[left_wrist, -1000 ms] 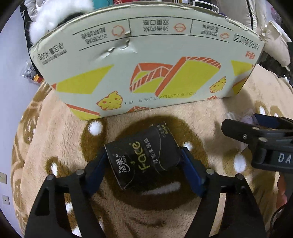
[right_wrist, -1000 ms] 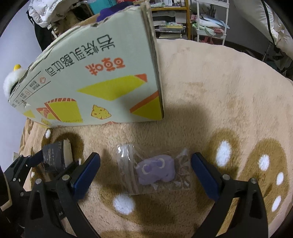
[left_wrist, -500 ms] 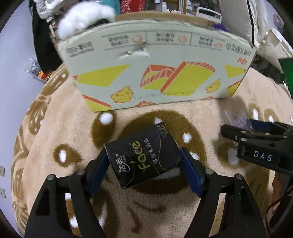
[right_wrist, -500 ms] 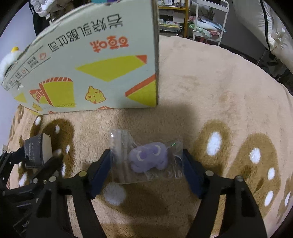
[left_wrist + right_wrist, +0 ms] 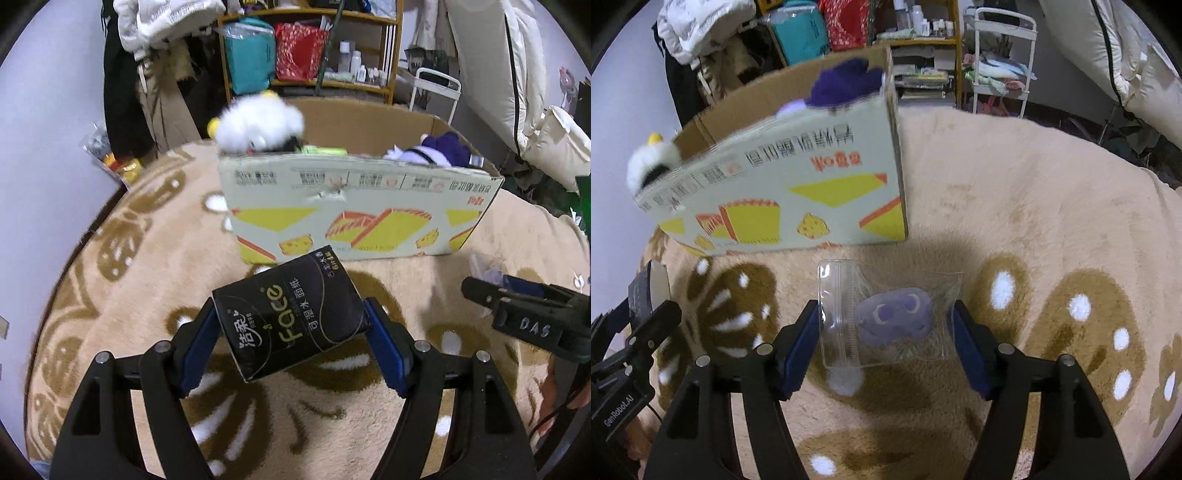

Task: Organize soft objects
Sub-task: 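Lift the black Face pack with the left tool while the right tool lifts the clear bag over the box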

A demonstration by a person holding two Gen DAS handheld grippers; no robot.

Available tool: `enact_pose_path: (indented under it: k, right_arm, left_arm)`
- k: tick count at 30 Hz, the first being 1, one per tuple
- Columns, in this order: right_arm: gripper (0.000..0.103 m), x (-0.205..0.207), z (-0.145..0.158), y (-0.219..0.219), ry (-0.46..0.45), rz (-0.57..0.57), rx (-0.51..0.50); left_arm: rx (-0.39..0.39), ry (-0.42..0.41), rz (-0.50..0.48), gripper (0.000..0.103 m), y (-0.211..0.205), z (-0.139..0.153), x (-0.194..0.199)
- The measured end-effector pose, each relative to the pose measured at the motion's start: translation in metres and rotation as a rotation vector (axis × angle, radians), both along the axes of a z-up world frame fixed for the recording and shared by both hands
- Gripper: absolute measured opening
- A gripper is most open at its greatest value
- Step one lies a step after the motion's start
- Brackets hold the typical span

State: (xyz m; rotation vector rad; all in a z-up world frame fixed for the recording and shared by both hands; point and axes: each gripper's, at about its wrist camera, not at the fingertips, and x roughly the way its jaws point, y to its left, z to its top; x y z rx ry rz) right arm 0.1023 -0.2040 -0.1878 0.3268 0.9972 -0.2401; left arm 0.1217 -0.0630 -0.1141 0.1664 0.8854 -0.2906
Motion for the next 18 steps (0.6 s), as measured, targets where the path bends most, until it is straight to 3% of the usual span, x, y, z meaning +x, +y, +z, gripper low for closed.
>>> enact_pose_path:
  k: [4,14,18]
  right_arm:
    - [0.073,-0.012,0.025,0.007,-0.046,0.005,-0.007]
    - [0.073,-0.027,0.094,0.010,-0.258,0.050,-0.021]
    - [0.073,-0.032,0.116,0.006,-0.343,0.045,-0.020]
  left_arm:
    - [-0.031,-0.065,-0.013,0.075,-0.003,0.022,-0.012]
    - [-0.049,-0.319,-0.031,0.075,0.001,0.091,-0.042]
    - [-0.141,-0.389,-0.018,0.075,0.011,0.115,-0.046]
